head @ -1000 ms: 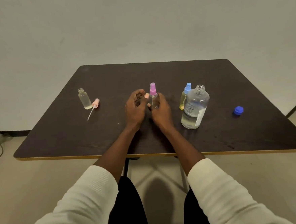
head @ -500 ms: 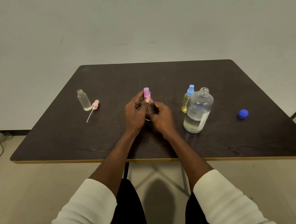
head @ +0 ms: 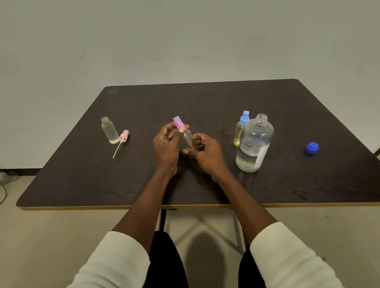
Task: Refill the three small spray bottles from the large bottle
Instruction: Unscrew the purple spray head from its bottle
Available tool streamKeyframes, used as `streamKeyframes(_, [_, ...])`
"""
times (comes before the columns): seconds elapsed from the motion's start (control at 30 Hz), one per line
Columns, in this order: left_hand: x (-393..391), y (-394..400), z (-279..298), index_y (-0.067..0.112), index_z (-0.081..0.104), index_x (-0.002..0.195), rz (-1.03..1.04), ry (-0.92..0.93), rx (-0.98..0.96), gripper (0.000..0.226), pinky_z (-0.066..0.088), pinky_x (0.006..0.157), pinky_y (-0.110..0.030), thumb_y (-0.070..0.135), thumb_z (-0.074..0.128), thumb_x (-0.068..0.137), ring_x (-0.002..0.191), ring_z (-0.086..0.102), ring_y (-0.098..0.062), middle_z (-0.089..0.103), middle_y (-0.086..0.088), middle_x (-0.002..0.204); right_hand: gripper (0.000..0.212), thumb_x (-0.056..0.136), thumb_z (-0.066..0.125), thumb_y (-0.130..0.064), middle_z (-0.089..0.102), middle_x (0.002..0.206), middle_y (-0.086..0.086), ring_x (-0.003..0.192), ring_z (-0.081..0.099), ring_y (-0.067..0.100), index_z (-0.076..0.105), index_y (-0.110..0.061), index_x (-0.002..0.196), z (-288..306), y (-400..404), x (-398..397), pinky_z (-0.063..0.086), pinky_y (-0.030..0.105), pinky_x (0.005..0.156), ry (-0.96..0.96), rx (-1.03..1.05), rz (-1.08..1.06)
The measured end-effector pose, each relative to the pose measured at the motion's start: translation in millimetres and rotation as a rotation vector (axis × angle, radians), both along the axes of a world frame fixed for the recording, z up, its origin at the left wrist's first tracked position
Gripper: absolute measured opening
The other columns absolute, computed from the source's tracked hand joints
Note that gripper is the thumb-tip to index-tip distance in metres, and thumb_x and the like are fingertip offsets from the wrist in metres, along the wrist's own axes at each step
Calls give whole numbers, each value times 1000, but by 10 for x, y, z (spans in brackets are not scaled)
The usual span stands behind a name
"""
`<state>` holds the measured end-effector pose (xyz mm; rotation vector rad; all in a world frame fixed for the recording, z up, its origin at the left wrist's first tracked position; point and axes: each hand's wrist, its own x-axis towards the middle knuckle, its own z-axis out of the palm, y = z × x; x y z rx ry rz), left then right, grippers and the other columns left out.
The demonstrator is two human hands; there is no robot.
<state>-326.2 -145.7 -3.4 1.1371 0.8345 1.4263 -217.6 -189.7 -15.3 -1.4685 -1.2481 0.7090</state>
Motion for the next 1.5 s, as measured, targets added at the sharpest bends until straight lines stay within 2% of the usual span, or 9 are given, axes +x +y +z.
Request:
streamKeyframes(0.13, [2, -1, 7, 5, 66, 112, 24, -3, 7, 30, 56, 83, -26, 6, 76, 84, 95, 72, -17, 75, -8, 101, 39, 67, 86, -19, 67, 94, -4, 89, 62, 12, 62, -20, 97, -4, -4, -7, 54, 34, 81, -15, 32, -61])
streamKeyframes(0.33, [6, 20, -23, 15, 69, 119, -5, 3, 20, 32, 55, 96, -37, 6, 71, 88, 110, 69, -22, 75, -2, 112, 39, 73, 78, -26, 65, 102, -10, 101, 59, 16, 60, -29, 107, -79, 51, -6, 53, 43, 87, -87, 22, -87])
streamKeyframes(0.53, [42, -38, 35, 6, 65, 107, -35, 46, 77, 24, 56, 83, -27, -1, 72, 86, 98, 72, -19, 73, -10, 104, 41, 75, 73, -23, 68, 96, -11, 92, 63, 13, 61, -30, 114, -72, 17, -15, 54, 44, 84, -108, 68, -113])
streamKeyframes(0.63, [94, -39, 120, 8, 62, 111, -53, 98, 132, 34, 57, 85, -28, -1, 76, 82, 99, 71, -20, 72, -12, 106, 26, 80, 74, -14, 66, 87, -10, 80, 61, 6, 62, -23, 102, -51, -22, 3, 55, 35, 74, -84, 59, -133])
streamKeyframes(0.73, [118, -16, 148, 15, 65, 116, -102, 252, 192, 38, 57, 84, -25, 6, 79, 82, 98, 69, -11, 70, -3, 108, 31, 81, 73, -10, 64, 93, -9, 82, 59, 4, 60, -21, 107, -25, -59, 14, 49, 20, 69, -83, 32, -133])
streamKeyframes(0.93, [62, -41, 140, 4, 67, 118, -154, 308, 224, 29, 54, 85, -21, 4, 69, 90, 105, 68, -9, 72, -3, 112, 29, 82, 70, -6, 59, 84, -15, 74, 56, -1, 60, -18, 106, 12, -104, 14, 42, 15, 65, -82, 20, -130])
streamKeyframes(1.2, [44, -41, 169, 12, 68, 117, -118, 339, 229, 37, 57, 85, -26, 10, 80, 82, 100, 69, -14, 70, -3, 108, 40, 76, 78, -11, 65, 94, -9, 85, 62, 4, 60, -20, 111, 2, -94, 6, 53, 24, 73, -50, 35, -137])
streamKeyframes(1.4, [-31, -21, 140, 7, 65, 114, -142, 327, 223, 32, 56, 95, -46, 9, 76, 84, 106, 70, -25, 73, -11, 111, 36, 73, 81, -16, 67, 92, -8, 87, 63, 8, 59, -24, 101, -31, -59, 16, 55, 32, 76, -61, 36, -130])
streamKeyframes(1.5, [-15, -26, 168, 11, 65, 113, -111, 341, 218, 35, 59, 90, -37, 5, 78, 82, 101, 71, -23, 72, -9, 107, 39, 72, 82, -18, 66, 94, -9, 90, 62, 10, 59, -27, 102, -51, -44, 19, 56, 35, 78, -68, 34, -135])
